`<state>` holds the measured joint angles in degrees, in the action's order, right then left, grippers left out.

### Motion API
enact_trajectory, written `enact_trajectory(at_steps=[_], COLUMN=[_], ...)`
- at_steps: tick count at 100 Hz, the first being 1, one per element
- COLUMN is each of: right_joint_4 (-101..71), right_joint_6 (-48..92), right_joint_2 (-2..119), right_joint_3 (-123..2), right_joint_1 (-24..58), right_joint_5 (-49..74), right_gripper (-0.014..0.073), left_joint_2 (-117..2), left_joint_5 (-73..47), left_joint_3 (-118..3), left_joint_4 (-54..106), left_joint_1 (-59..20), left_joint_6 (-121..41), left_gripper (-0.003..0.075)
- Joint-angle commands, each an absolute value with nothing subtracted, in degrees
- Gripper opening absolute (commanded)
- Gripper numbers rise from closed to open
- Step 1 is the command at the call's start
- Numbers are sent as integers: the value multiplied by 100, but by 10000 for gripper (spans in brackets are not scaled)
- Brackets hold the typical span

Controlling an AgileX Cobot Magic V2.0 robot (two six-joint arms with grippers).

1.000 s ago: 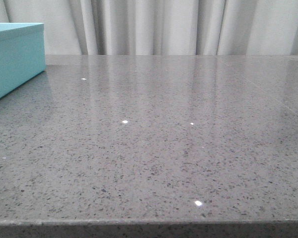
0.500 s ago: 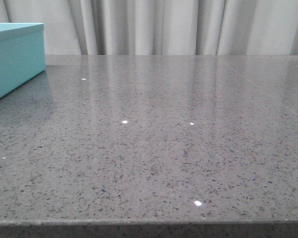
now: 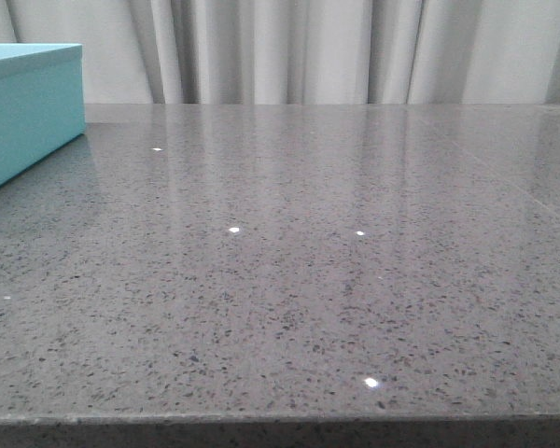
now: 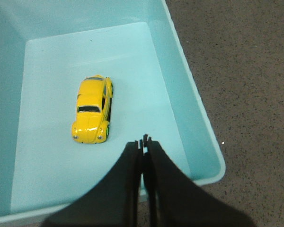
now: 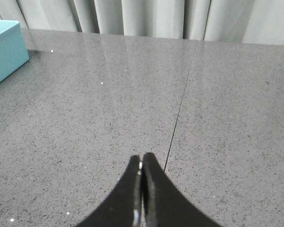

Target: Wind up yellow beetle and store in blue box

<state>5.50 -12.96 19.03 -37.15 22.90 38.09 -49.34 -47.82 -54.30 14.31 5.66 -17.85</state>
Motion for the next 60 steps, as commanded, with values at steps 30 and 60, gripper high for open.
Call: enact_trajectory(at_steps=[30,60], right_joint_4=[766,899], right_joint_6=[-1240,-1240], right_joint_2=[1486,1062], right_joint_3=[-3249,-2833], right_joint_1=[2297,2297], right_joint_5=[2663,2123], right_gripper=[-67,-67], left_joint_2=[-2930,-2304], left_joint_5=[-3194,-3180], left_joint_3=[-3371,-2787], left_joint_4=[1923,2052], left_joint_1=[569,569], left_joint_6=[-1777,-1777], left_gripper=[-19,-19])
